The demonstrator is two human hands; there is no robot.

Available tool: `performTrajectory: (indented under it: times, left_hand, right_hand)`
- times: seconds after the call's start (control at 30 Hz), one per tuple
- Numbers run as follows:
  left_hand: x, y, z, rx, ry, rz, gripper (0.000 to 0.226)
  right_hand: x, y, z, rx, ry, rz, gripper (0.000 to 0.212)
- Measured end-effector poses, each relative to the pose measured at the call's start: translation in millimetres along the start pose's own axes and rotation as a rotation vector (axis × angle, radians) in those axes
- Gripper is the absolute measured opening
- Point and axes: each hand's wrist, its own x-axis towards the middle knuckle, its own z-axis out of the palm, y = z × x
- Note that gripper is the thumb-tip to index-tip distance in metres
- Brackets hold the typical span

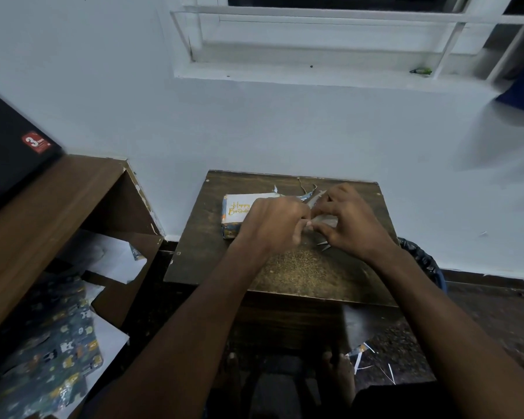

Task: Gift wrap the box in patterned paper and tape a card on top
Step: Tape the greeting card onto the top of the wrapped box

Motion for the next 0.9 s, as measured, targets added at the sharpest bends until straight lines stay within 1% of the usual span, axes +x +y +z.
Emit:
performTrajectory:
  times: [0.1, 0.2, 0.3, 0.4, 0.5, 0.63, 0.73, 0.8, 0.83, 0.87, 0.9]
  left_hand:
    - [-1.5, 6.8, -1.5, -0.046, 0.001, -0.032, 0.010]
    - [-0.7, 11.6, -2.5, -0.102, -0.008, -0.110, 0.014]
    - [1.4, 13.9, -2.6, -0.135, 0.003, -0.207, 0.028]
    - [4.1, 14.1, -0.7, -0.182, -0.030, -0.331, 0.043]
    - [8.1, 11.3, 3.2, -0.313, -0.030, -0.440, 0.051]
    - [8.7, 9.8, 2.6, -0.573, -0.047, -0.537, 0.048]
    - [7.4, 10.2, 1.3, -0.634, 0.017, -0.551, 0.056]
    - [7.8, 4.4, 0.4, -0.558, 0.074, -0.509, 0.055]
    - [7.9, 0.4, 0.1, -0.513, 0.084, -0.457, 0.049]
    - [7.7, -3.1, 0.1, -0.487, 0.064, -0.385, 0.038]
    - [6.8, -4.2, -1.6, -0.479, 0.015, -0.312, 0.025]
  right_hand:
    - [-0.8, 0.1, 2.2, -0.009, -0.003, -0.006, 0.018]
    - [-0.9, -1.3, 4.8, 0.001, 0.030, -0.024, 0.016]
    - [0.2, -3.2, 6.6, 0.016, 0.069, -0.029, 0.012]
    - [0.4, -2.6, 8.0, 0.033, 0.085, -0.020, 0.015]
    - [0.6, -1.6, 7.4, 0.058, 0.107, -0.015, 0.017]
    - [1.5, -3.3, 2.3, 0.079, 0.131, -0.031, 0.017]
    - [0.4, -1.8, 2.1, 0.067, 0.114, -0.030, 0.016]
    - [-0.5, 1.0, 3.3, 0.052, 0.104, -0.019, 0.018]
    - [-0.9, 2.8, 3.8, 0.047, 0.110, -0.015, 0.019]
    - [-1.1, 4.3, 4.3, 0.045, 0.120, -0.013, 0.020]
    - [-1.1, 5.6, 4.6, 0.046, 0.131, -0.012, 0.019]
